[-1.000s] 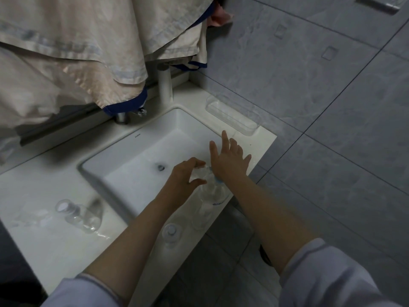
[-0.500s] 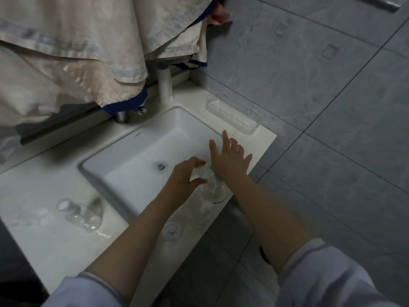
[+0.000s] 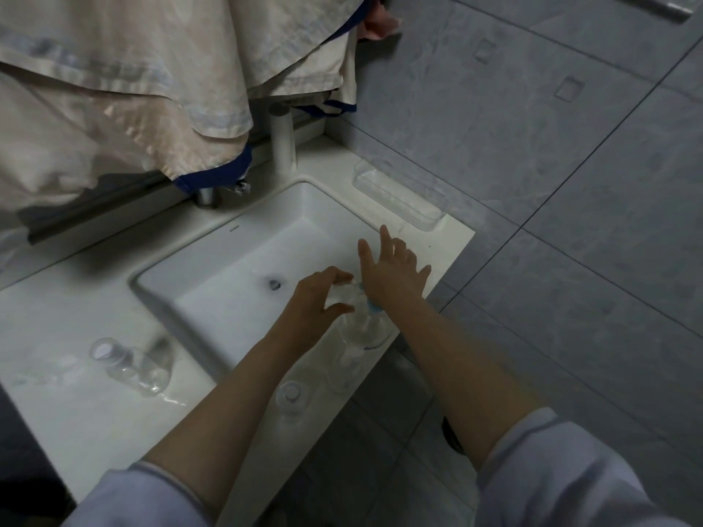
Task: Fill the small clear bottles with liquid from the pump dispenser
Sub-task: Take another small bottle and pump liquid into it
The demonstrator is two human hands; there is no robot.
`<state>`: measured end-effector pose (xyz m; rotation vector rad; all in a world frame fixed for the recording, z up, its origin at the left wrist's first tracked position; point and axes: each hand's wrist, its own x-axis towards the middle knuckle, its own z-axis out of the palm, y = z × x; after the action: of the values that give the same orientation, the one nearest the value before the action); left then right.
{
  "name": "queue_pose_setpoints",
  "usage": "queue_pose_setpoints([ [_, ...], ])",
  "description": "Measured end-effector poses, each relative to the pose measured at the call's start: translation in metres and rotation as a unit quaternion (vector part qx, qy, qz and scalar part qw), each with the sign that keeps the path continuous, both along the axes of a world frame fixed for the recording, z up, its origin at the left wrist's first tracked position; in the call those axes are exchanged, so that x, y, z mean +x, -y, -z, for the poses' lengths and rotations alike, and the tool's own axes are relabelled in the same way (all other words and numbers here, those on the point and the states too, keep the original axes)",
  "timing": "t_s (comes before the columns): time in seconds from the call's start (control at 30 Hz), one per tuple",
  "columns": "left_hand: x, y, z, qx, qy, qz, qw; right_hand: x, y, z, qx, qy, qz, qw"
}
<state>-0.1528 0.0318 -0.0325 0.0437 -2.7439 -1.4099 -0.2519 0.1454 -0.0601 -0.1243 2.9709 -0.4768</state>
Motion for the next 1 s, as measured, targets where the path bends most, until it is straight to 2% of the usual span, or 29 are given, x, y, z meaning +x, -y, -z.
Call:
queue_pose_setpoints([
  [0.33, 0.002, -0.002, -0.006, -0.004, -0.003, -0.008, 1.000, -0.003, -0.003, -0.010, -0.018, -0.032, -0.013, 0.999],
  [0.67, 0.003, 0.000, 0.001, 0.002, -0.003, -0.007, 1.000, 0.001, -0.001, -0.005, 0.000, -0.002, -0.017, 1.000],
  [0.8, 0.002, 0.000, -0.003, -0.003, -0.017, -0.008, 1.000, -0.004, -0.002, -0.012, -0.015, -0.020, -0.020, 1.000],
  [1.0, 0.003, -0.003, -0.003, -0.011, 0.004, -0.005, 1.000, 0.001, 0.000, -0.005, 0.007, 0.009, -0.006, 1.000],
])
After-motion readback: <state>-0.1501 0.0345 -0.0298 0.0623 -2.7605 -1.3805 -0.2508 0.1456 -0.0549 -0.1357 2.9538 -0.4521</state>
